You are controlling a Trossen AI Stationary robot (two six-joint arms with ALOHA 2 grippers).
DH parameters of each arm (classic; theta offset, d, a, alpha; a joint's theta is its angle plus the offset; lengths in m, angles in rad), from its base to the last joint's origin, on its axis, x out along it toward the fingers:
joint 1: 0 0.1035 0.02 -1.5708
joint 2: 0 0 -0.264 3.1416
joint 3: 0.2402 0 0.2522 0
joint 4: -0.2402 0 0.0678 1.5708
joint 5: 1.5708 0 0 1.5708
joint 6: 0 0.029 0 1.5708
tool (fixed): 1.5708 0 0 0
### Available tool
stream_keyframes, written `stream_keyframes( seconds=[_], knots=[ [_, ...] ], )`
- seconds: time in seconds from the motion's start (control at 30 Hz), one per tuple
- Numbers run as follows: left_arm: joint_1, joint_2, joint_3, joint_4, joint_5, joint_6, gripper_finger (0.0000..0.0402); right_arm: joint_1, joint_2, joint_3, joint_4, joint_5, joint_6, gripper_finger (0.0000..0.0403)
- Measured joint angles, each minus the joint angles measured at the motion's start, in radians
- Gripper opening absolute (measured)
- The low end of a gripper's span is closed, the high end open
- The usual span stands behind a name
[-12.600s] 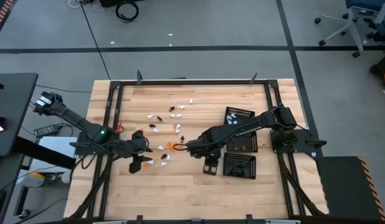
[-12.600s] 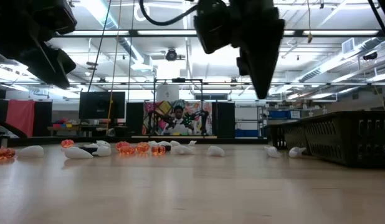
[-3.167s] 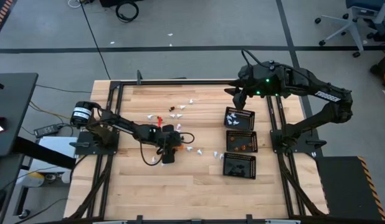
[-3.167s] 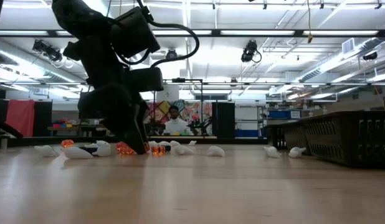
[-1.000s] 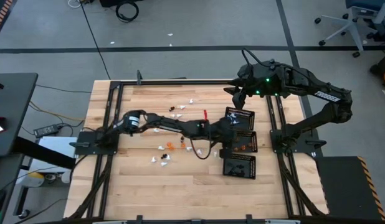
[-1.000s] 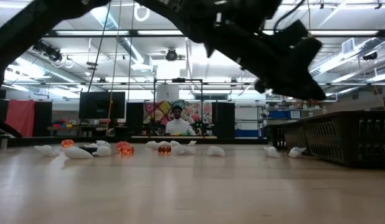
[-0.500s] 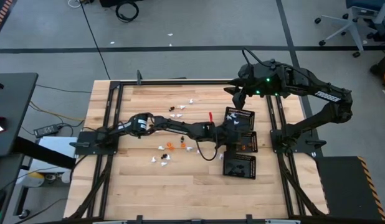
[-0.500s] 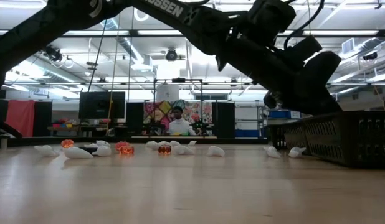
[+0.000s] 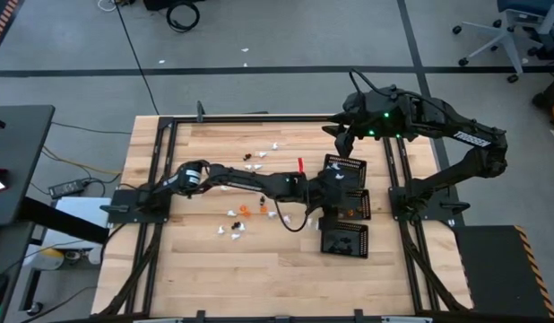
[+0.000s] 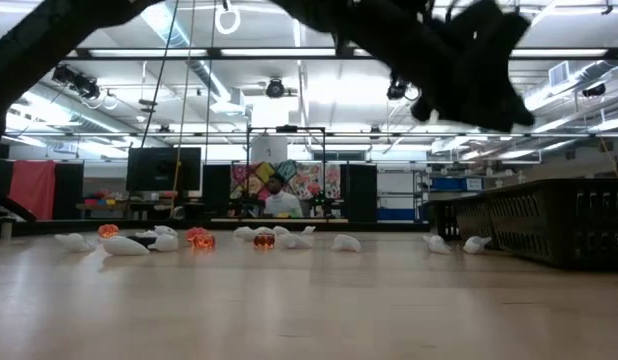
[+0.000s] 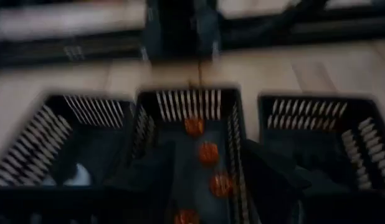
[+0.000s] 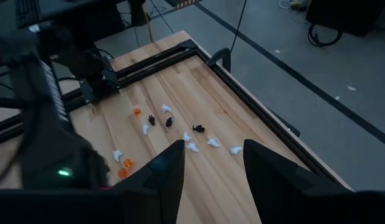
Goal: Sort Halloween decoration
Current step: Put the orange pumpkin toy into the center black bin, then put the black ghost toy into the bottom black bin
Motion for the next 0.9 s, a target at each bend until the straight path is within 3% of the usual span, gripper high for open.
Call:
stream_keyframes(
  seconds=[0.13,0.27,0.53,0.9],
  knots=[
    [-0.012,-0.046,-0.023,-0.059,-0.004,0.059,0.016,0.001,0.0,0.0,0.005,0.001,0.013,0.0167],
    [-0.016,-0.106,-0.143,-0.088,0.0,0.079,0.0141,0.001,-0.002,0.0,0.015,0.001,0.04,0.0167],
    [0.014,-0.43,-0.609,0.022,-0.02,0.059,0.0121,0.021,-0.003,0.0,0.188,0.002,0.044,0.0167],
    [0.104,-0.831,-1.08,-0.087,-0.027,-0.117,0.0121,0.027,-0.002,0.0,0.21,0.053,0.042,0.0167]
  ],
)
